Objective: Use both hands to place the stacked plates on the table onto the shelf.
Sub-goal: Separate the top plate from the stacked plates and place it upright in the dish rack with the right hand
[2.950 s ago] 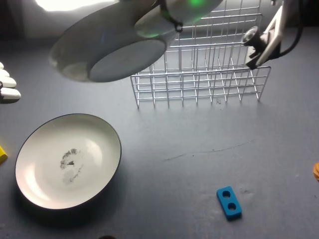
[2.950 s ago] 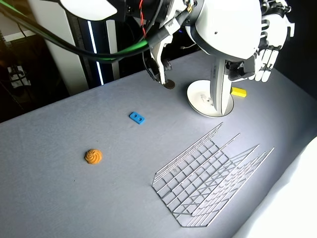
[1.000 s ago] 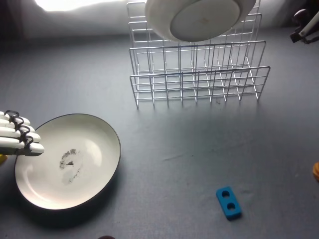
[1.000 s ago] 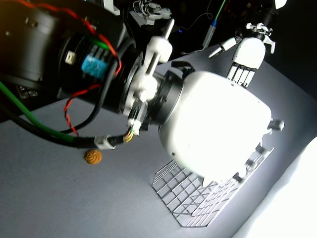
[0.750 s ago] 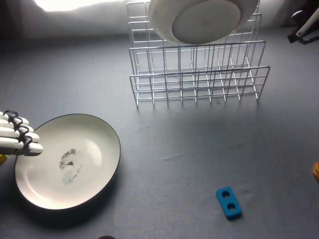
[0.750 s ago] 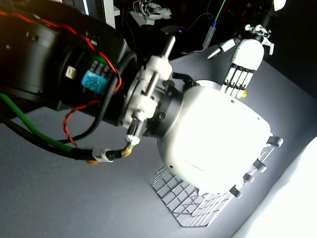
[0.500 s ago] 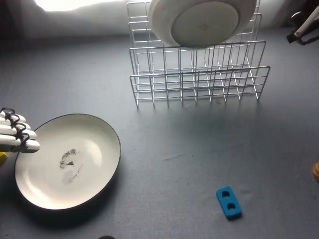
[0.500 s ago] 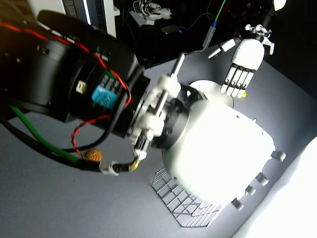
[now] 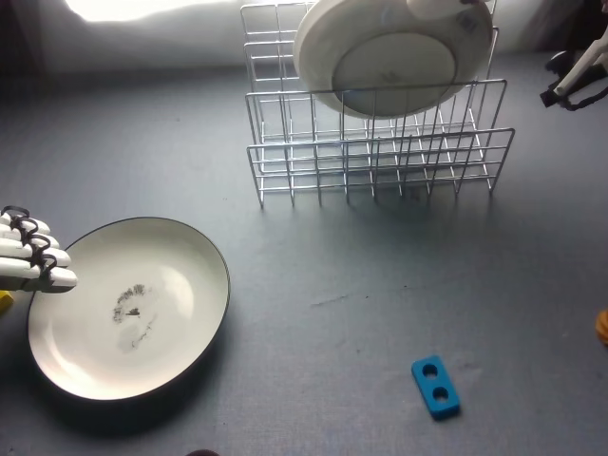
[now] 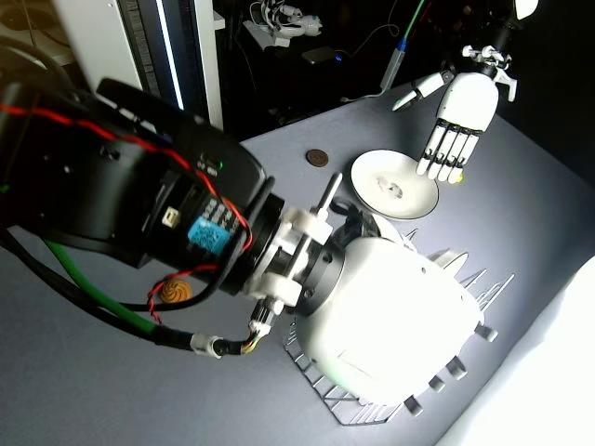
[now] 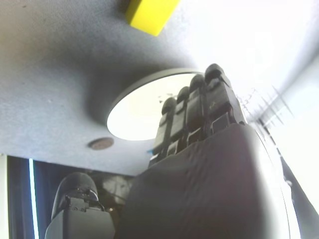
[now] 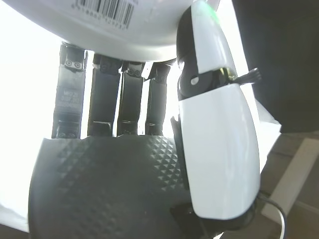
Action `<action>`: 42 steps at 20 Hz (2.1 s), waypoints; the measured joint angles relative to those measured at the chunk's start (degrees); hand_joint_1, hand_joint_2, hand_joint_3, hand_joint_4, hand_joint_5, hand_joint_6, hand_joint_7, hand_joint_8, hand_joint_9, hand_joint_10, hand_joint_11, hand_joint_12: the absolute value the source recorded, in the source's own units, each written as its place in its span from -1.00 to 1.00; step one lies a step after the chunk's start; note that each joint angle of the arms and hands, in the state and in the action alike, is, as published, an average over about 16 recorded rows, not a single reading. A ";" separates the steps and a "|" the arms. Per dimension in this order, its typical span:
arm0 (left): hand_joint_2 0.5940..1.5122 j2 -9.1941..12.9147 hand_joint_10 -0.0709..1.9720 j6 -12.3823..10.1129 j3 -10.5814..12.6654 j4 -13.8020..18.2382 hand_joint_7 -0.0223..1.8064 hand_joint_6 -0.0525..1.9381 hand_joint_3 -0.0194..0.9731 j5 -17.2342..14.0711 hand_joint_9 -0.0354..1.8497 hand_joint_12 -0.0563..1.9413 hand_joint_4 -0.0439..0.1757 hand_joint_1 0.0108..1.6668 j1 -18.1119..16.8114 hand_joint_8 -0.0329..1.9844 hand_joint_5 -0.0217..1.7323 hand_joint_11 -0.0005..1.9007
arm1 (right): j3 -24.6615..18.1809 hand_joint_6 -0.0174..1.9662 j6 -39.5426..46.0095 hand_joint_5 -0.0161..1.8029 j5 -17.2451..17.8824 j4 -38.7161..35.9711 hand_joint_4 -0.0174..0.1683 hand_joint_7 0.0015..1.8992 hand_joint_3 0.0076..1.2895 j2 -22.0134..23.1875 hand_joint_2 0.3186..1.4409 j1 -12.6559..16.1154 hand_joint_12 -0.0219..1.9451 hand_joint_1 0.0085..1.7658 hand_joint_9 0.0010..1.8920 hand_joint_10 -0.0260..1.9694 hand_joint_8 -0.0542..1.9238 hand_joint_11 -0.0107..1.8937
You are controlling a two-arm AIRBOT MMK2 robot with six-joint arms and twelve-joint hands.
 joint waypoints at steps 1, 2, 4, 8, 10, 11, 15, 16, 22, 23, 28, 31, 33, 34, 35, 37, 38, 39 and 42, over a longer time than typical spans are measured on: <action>-0.16 0.00 -0.93 0.00 0.01 0.00 -0.96 -0.93 -0.92 0.00 -0.94 -0.94 -0.58 -0.99 0.00 -0.97 -0.95 -0.98 | 0.26 -0.02 0.07 0.02 0.10 0.01 -0.66 0.04 -0.98 -0.18 0.29 -0.31 0.16 0.37 0.29 -0.98 0.02 -0.23; -0.16 0.00 -0.93 0.00 0.04 0.00 -0.96 -0.93 -0.92 -0.01 -0.94 -0.94 -0.58 -0.99 0.00 -0.97 -0.95 -0.98 | 0.52 -0.02 0.12 0.02 0.19 0.02 -0.67 0.04 -0.98 -0.36 0.29 -0.61 0.17 0.37 0.28 -0.98 0.02 -0.23; -0.16 -0.02 -0.93 0.00 0.11 -0.01 -0.96 -0.93 -0.92 0.01 -0.94 -0.94 -0.58 -0.99 0.00 -0.97 -0.95 -0.98 | 1.00 -0.02 0.11 0.02 0.32 0.02 -0.70 0.04 -0.98 -0.69 0.29 -1.11 0.18 0.37 0.26 -0.91 0.02 -0.24; -0.16 -0.05 -0.93 0.00 0.25 -0.03 -0.96 -0.93 -0.92 0.07 -0.94 -0.94 -0.58 -0.99 0.00 -0.97 -0.95 -0.98 | 1.79 -0.02 -0.11 0.01 0.53 0.03 -0.78 0.05 -0.98 -1.21 0.29 -1.70 0.19 0.38 0.17 -0.62 0.02 -0.24; -0.16 -0.07 -0.93 0.00 0.32 -0.05 -0.96 -0.93 -0.92 0.11 -0.94 -0.94 -0.58 -0.99 0.02 -0.97 -0.95 -0.98 | 2.11 -0.02 -0.25 0.01 0.57 0.03 -0.83 0.05 -0.98 -1.42 0.29 -1.88 0.20 0.38 0.13 -0.48 0.01 -0.24; -0.16 -0.09 -0.93 0.00 0.36 -0.06 -0.96 -0.93 -0.92 0.13 -0.94 -0.94 -0.58 -0.99 0.05 -0.97 -0.95 -0.98 | 2.26 -0.02 -0.31 0.00 0.59 0.03 -0.85 0.05 -0.98 -1.51 0.29 -1.96 0.20 0.38 0.11 -0.41 0.01 -0.24; -0.16 -0.21 -0.93 -0.01 0.46 -0.07 -0.96 -0.93 -0.92 0.20 -0.94 -0.94 -0.58 -0.99 0.17 -0.97 -0.95 -0.98 | 2.70 -0.02 -0.59 0.00 0.65 0.02 -0.93 0.06 -0.98 -1.81 0.29 -2.20 0.22 0.39 0.02 -0.11 -0.01 -0.24; -0.17 -0.24 -0.93 -0.02 0.49 -0.08 -0.96 -0.93 -0.92 0.21 -0.94 -0.94 -0.58 -0.99 0.20 -0.97 -0.95 -0.98 | 2.76 -0.02 -0.66 -0.01 0.69 0.02 -0.95 0.06 -0.98 -1.87 0.29 -2.25 0.23 0.39 0.00 -0.05 -0.01 -0.25; -0.18 -0.42 -0.93 -0.06 0.53 -0.11 -0.96 -0.93 -0.92 0.21 -0.94 -0.94 -0.58 -0.99 0.38 -0.97 -0.95 -0.98 | 2.94 0.01 -0.88 -0.05 1.11 0.03 -0.98 0.02 -0.98 -2.15 0.33 -2.56 0.25 0.38 -0.05 -0.10 -0.09 -0.31; -0.18 -0.44 -0.93 -0.06 0.53 -0.12 -0.96 -0.93 -0.92 0.21 -0.94 -0.94 -0.58 -0.99 0.42 -0.97 -0.95 -0.98 | 2.97 0.01 -0.90 -0.06 1.21 0.03 -0.97 0.02 -0.98 -2.21 0.34 -2.63 0.26 0.37 -0.05 -0.16 -0.15 -0.32; -0.18 -0.57 -0.93 -0.10 0.53 -0.14 -0.96 -0.93 -0.92 0.18 -0.94 -0.94 -0.58 -0.99 0.56 -0.97 -0.95 -0.98 | 3.05 0.07 -1.00 -0.11 1.61 0.04 -0.94 0.01 -0.98 -2.42 0.41 -2.99 0.27 0.34 -0.06 -0.48 -0.42 -0.42; -0.18 -0.60 -0.93 -0.11 0.53 -0.16 -0.96 -0.93 -0.92 0.17 -0.94 -0.94 -0.58 -0.98 0.60 -0.97 -0.95 -0.98 | 3.09 0.04 -1.05 -0.15 1.86 0.09 -0.92 -0.01 -0.98 -2.50 0.47 -3.17 0.27 0.30 -0.08 -0.67 -0.59 -0.48; -0.18 -0.62 -0.93 -0.11 0.53 -0.13 -0.96 -0.93 -0.92 0.17 -0.94 -0.95 -0.58 -0.99 0.65 -0.97 -0.95 -0.98 | 3.11 -0.07 -1.07 -0.17 1.99 0.15 -0.90 -0.03 -0.98 -2.52 0.52 -3.24 0.28 0.27 -0.09 -0.75 -0.71 -0.53; -0.18 -0.64 -0.93 -0.11 0.53 -0.12 -0.96 -0.93 -0.92 0.17 -0.94 -0.95 -0.58 -0.99 0.68 -0.97 -0.95 -0.98 | 3.12 -0.13 -1.08 -0.18 2.05 0.17 -0.89 -0.03 -0.98 -2.53 0.54 -3.26 0.28 0.25 -0.10 -0.77 -0.77 -0.56; -0.18 -0.66 -0.93 -0.11 0.53 -0.09 -0.96 -0.93 -0.92 0.18 -0.94 -0.95 -0.58 -0.99 0.73 -0.97 -0.95 -0.98 | 3.13 -0.19 -1.09 -0.18 2.09 0.20 -0.89 -0.04 -0.98 -2.53 0.56 -3.27 0.28 0.23 -0.11 -0.79 -0.84 -0.58; -0.18 -0.70 -0.93 -0.11 0.53 -0.04 -0.96 -0.93 -0.92 0.20 -0.94 -0.94 -0.58 -0.99 0.81 -0.97 -0.95 -0.98 | 3.15 -0.32 -1.10 -0.20 2.09 0.25 -0.88 -0.06 -0.98 -2.54 0.59 -3.24 0.28 0.20 -0.13 -0.83 -0.92 -0.61; -0.18 -0.72 -0.93 -0.12 0.53 -0.02 -0.96 -0.93 -0.92 0.22 -0.94 -0.94 -0.58 -0.99 0.86 -0.97 -0.95 -0.98 | 3.15 -0.38 -1.10 -0.20 2.05 0.28 -0.87 -0.06 -0.98 -2.54 0.60 -3.18 0.28 0.19 -0.14 -0.84 -0.93 -0.63; -0.18 -0.75 -0.93 -0.12 0.53 0.00 -0.96 -0.93 -0.92 0.23 -0.94 -0.94 -0.58 -0.99 0.91 -0.97 -0.95 -0.98 | 3.15 -0.45 -1.09 -0.20 2.02 0.30 -0.87 -0.07 -0.98 -2.53 0.61 -3.09 0.28 0.18 -0.14 -0.85 -0.92 -0.64; -0.18 -0.81 -0.93 -0.12 0.53 0.04 -0.96 -0.93 -0.92 0.28 -0.95 -0.94 -0.58 -0.99 1.11 -0.97 -0.95 -0.98 | 3.13 -0.65 -1.09 -0.20 1.88 0.38 -0.86 -0.11 -0.98 -2.50 0.64 -2.69 0.29 0.15 -0.16 -0.88 -0.92 -0.68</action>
